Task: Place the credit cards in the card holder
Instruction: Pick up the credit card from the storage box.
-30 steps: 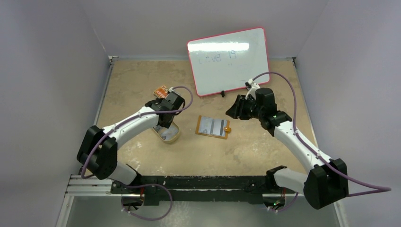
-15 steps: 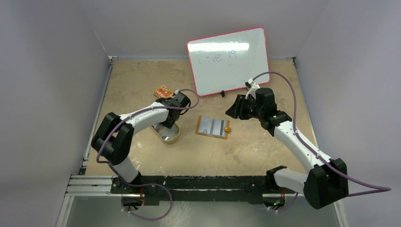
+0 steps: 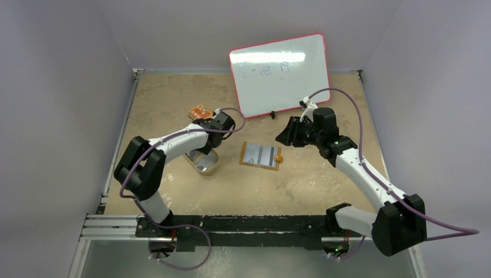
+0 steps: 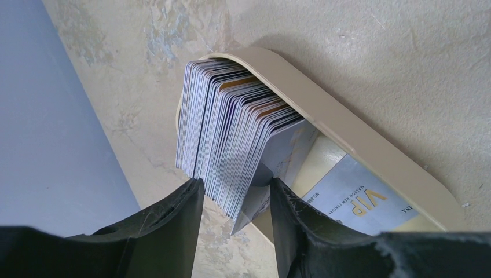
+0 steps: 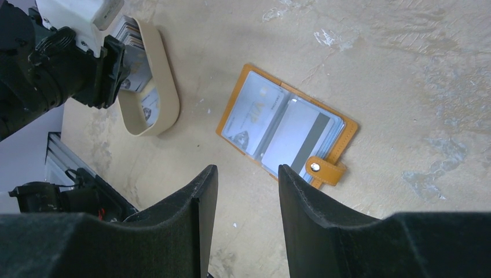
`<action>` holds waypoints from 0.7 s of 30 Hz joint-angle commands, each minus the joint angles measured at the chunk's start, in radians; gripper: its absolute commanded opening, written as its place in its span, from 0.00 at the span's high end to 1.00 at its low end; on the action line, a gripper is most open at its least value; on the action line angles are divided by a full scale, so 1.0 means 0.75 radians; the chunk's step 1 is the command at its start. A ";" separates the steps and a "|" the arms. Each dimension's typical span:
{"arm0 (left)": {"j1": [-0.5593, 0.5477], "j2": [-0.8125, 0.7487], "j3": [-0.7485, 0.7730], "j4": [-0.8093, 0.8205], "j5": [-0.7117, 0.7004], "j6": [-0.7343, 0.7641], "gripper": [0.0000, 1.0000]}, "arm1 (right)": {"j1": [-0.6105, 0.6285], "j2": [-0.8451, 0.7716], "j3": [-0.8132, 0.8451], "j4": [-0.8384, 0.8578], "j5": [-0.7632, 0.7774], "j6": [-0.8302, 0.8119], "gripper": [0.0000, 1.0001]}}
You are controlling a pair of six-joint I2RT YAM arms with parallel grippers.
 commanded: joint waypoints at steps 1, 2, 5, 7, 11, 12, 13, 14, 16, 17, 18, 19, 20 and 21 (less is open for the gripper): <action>0.008 -0.022 0.050 0.005 -0.094 0.014 0.56 | 0.001 -0.019 0.062 -0.004 -0.018 -0.029 0.54; 0.008 -0.023 0.050 0.005 -0.093 0.013 0.57 | 0.002 -0.020 0.063 -0.001 -0.014 -0.029 0.54; 0.008 -0.021 0.050 0.002 -0.083 0.011 0.60 | 0.002 -0.019 0.061 0.017 -0.001 -0.026 0.54; 0.009 -0.020 0.052 -0.003 -0.073 0.008 0.63 | 0.002 -0.018 0.055 0.024 0.006 -0.024 0.54; 0.008 -0.021 0.060 -0.017 -0.058 0.001 0.68 | 0.000 -0.024 0.048 0.025 0.006 -0.023 0.54; 0.008 -0.022 0.061 -0.019 -0.052 0.000 0.69 | 0.002 -0.024 0.051 0.020 0.006 -0.024 0.54; 0.008 -0.024 0.064 -0.021 -0.046 0.000 0.70 | 0.001 -0.024 0.054 0.015 0.005 -0.025 0.54; 0.008 -0.027 0.065 -0.022 -0.034 0.000 0.71 | 0.001 -0.024 0.057 0.013 0.005 -0.027 0.54; 0.008 -0.032 0.070 -0.025 -0.015 -0.002 0.74 | 0.002 -0.026 0.063 0.009 0.004 -0.028 0.54; 0.007 -0.035 0.074 -0.030 -0.003 -0.005 0.76 | 0.002 -0.026 0.064 0.011 0.005 -0.027 0.54; 0.006 -0.039 0.079 -0.035 0.006 -0.008 0.79 | 0.001 -0.026 0.065 0.012 0.005 -0.027 0.54; 0.006 -0.041 0.085 -0.042 0.012 -0.011 0.81 | 0.002 -0.028 0.064 0.011 0.006 -0.025 0.54; 0.006 -0.043 0.091 -0.048 0.023 -0.016 0.84 | 0.002 -0.029 0.064 0.013 0.006 -0.021 0.54; 0.006 -0.045 0.099 -0.057 0.031 -0.023 0.86 | 0.002 -0.032 0.061 0.019 0.006 -0.018 0.54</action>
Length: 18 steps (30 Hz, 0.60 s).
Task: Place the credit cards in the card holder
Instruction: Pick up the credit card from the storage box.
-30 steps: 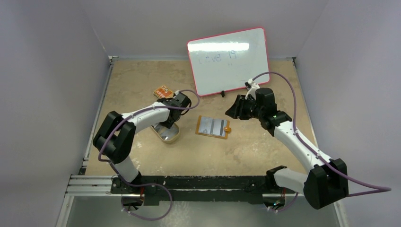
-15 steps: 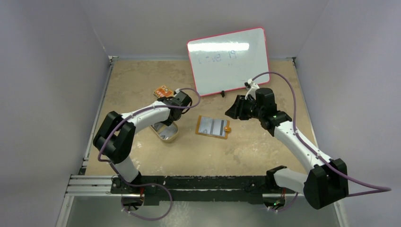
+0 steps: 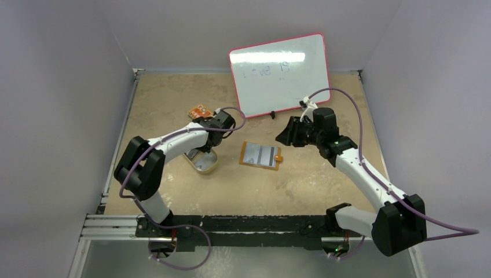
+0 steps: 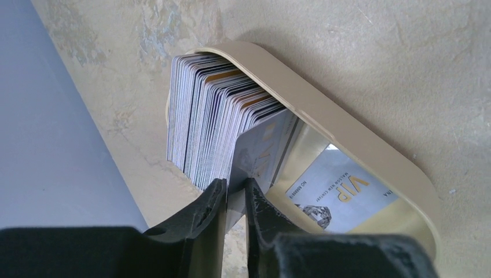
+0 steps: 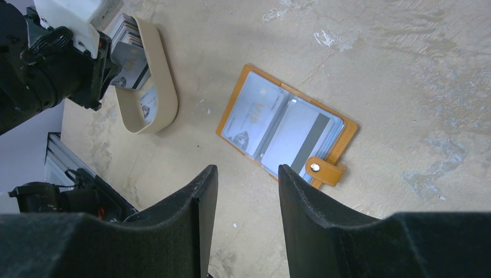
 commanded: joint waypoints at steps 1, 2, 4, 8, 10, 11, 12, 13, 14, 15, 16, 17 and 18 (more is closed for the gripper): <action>0.006 -0.045 0.081 -0.032 0.015 -0.034 0.89 | 0.002 -0.037 0.058 0.026 0.005 -0.010 0.54; 0.005 -0.045 0.087 -0.042 0.024 -0.045 0.91 | 0.002 -0.043 0.055 0.029 0.004 -0.005 0.54; 0.001 -0.051 0.095 -0.057 0.052 -0.066 0.93 | 0.002 -0.053 0.053 0.031 0.002 -0.004 0.54; -0.002 -0.075 0.094 -0.078 0.131 -0.107 0.96 | 0.002 -0.057 0.061 0.023 0.004 -0.006 0.54; -0.001 -0.089 0.096 -0.086 0.164 -0.122 0.97 | 0.001 -0.052 0.068 0.022 -0.003 -0.003 0.54; -0.001 -0.096 0.098 -0.087 0.176 -0.126 0.98 | 0.002 -0.050 0.067 0.024 -0.012 0.000 0.54; 0.000 -0.103 0.100 -0.088 0.186 -0.129 1.00 | 0.002 -0.049 0.067 0.028 -0.023 0.005 0.54; 0.001 -0.111 0.105 -0.088 0.197 -0.132 1.00 | 0.002 -0.047 0.063 0.034 -0.033 0.010 0.54; 0.000 -0.119 0.110 -0.090 0.211 -0.137 1.00 | 0.002 -0.047 0.059 0.040 -0.043 0.015 0.54; -0.001 -0.125 0.117 -0.093 0.231 -0.144 1.00 | 0.002 -0.047 0.055 0.046 -0.050 0.017 0.54; 0.000 -0.133 0.122 -0.095 0.255 -0.150 1.00 | 0.002 -0.047 0.052 0.052 -0.057 0.021 0.54; -0.001 -0.144 0.129 -0.098 0.275 -0.159 1.00 | 0.002 -0.045 0.048 0.055 -0.064 0.025 0.54; 0.000 -0.155 0.135 -0.099 0.300 -0.168 1.00 | 0.002 -0.043 0.049 0.054 -0.068 0.027 0.54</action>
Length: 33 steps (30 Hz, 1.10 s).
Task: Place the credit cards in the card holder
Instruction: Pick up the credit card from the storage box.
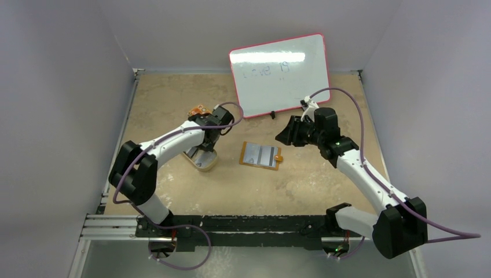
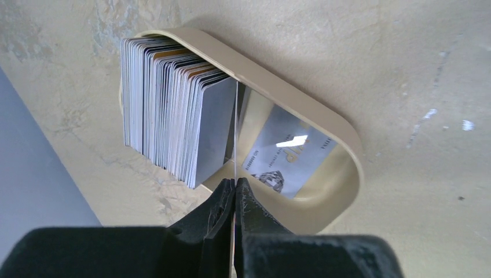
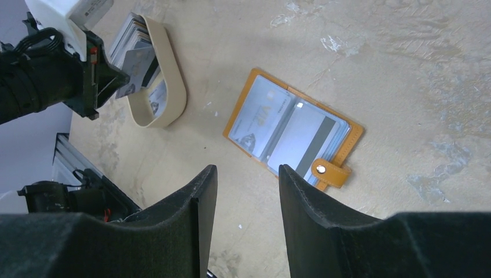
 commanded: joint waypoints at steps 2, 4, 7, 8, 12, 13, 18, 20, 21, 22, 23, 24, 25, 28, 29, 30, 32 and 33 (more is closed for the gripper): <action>0.000 -0.117 0.086 -0.006 0.135 -0.071 1.00 | 0.002 -0.011 0.050 0.056 -0.073 0.022 0.54; 0.001 -0.144 0.085 0.004 0.174 -0.100 1.00 | 0.002 -0.009 0.048 0.071 -0.081 0.037 0.53; 0.001 -0.186 0.074 0.037 0.241 -0.158 1.00 | 0.001 0.001 0.043 0.107 -0.112 0.062 0.53; 0.001 -0.198 0.066 0.048 0.258 -0.176 1.00 | 0.002 0.005 0.036 0.123 -0.126 0.072 0.53; 0.001 -0.241 0.031 0.129 0.366 -0.266 1.00 | 0.005 0.019 0.001 0.207 -0.212 0.119 0.53; 0.001 -0.261 0.010 0.172 0.424 -0.294 1.00 | 0.005 0.021 -0.021 0.243 -0.244 0.138 0.53; 0.001 -0.366 -0.108 0.501 0.781 -0.478 1.00 | 0.013 0.020 -0.108 0.488 -0.400 0.295 0.56; 0.001 -0.419 -0.201 0.689 0.926 -0.595 1.00 | 0.023 0.018 -0.130 0.590 -0.430 0.346 0.60; 0.001 -0.451 -0.249 0.797 0.989 -0.657 1.00 | 0.026 0.015 -0.134 0.616 -0.437 0.362 0.62; 0.001 -0.475 -0.285 0.894 1.032 -0.723 1.00 | 0.030 0.014 -0.137 0.636 -0.445 0.374 0.63; 0.001 -0.500 -0.319 0.983 1.062 -0.780 1.00 | 0.029 0.011 -0.138 0.653 -0.452 0.383 0.64; 0.001 -0.522 -0.350 1.070 1.094 -0.835 1.00 | 0.029 0.008 -0.141 0.665 -0.460 0.389 0.65; 0.001 -0.538 -0.377 1.154 1.119 -0.886 1.00 | 0.030 0.003 -0.142 0.677 -0.467 0.396 0.67; 0.001 -0.566 -0.424 1.316 1.202 -1.005 1.00 | 0.031 -0.006 -0.152 0.720 -0.482 0.419 0.68; 0.001 -0.567 -0.429 1.353 1.244 -1.030 1.00 | 0.030 -0.008 -0.155 0.730 -0.484 0.429 0.68; 0.001 -0.569 -0.435 1.384 1.281 -1.050 1.00 | 0.029 -0.011 -0.155 0.734 -0.484 0.436 0.67; 0.001 -0.593 -0.454 1.413 1.323 -1.075 1.00 | 0.029 -0.019 -0.157 0.742 -0.479 0.449 0.64; 0.002 -0.614 -0.469 1.424 1.325 -1.083 1.00 | 0.029 -0.025 -0.157 0.743 -0.472 0.451 0.62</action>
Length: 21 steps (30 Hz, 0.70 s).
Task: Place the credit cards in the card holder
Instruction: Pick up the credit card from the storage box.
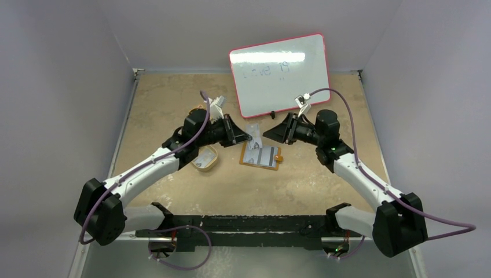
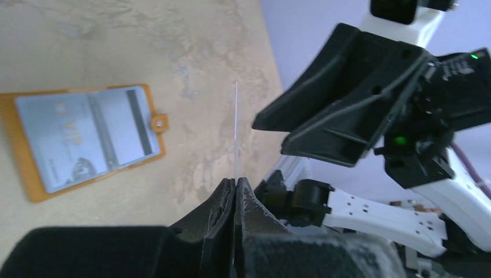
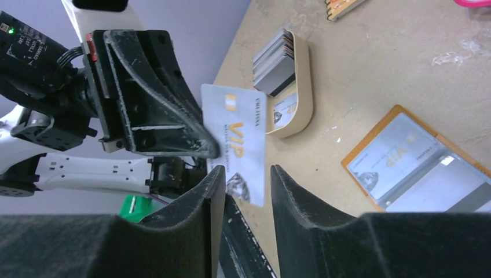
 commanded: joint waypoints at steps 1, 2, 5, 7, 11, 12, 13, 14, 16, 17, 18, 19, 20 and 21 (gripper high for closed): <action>0.001 -0.095 -0.048 0.278 0.160 -0.149 1.00 | 0.004 -0.046 -0.008 0.106 -0.030 0.043 0.61; 0.003 -0.111 -0.060 0.296 0.167 -0.156 1.00 | 0.004 -0.044 -0.006 0.108 -0.029 0.042 0.60; 0.001 -0.118 -0.076 0.341 0.212 -0.177 1.00 | 0.003 -0.033 0.000 0.148 -0.066 0.049 0.59; 0.002 -0.110 -0.083 0.377 0.245 -0.198 1.00 | 0.002 -0.027 -0.003 0.181 -0.106 0.062 0.60; -0.001 -0.113 -0.112 0.439 0.253 -0.229 1.00 | 0.003 -0.031 -0.020 0.261 -0.142 0.091 0.63; -0.001 -0.111 -0.118 0.451 0.255 -0.237 1.00 | 0.002 -0.029 -0.024 0.274 -0.167 0.101 0.64; -0.001 -0.105 -0.123 0.462 0.259 -0.243 1.00 | 0.004 -0.024 -0.028 0.300 -0.181 0.113 0.66; -0.001 -0.097 -0.127 0.472 0.266 -0.250 1.00 | 0.003 -0.022 -0.031 0.330 -0.187 0.123 0.67; -0.003 -0.089 -0.144 0.498 0.268 -0.263 1.00 | 0.003 -0.018 -0.046 0.377 -0.203 0.153 0.68; -0.002 -0.082 -0.151 0.509 0.270 -0.267 1.00 | 0.003 -0.015 -0.050 0.400 -0.214 0.162 0.68; -0.003 -0.074 -0.154 0.515 0.273 -0.269 1.00 | 0.003 -0.009 -0.054 0.415 -0.225 0.172 0.69; -0.003 -0.067 -0.157 0.523 0.276 -0.269 1.00 | 0.003 -0.003 -0.057 0.428 -0.235 0.177 0.71; -0.003 -0.059 -0.157 0.528 0.277 -0.271 1.00 | 0.003 0.001 -0.060 0.435 -0.245 0.181 0.74; -0.003 -0.051 -0.157 0.529 0.280 -0.268 1.00 | 0.003 0.003 -0.062 0.437 -0.247 0.181 0.79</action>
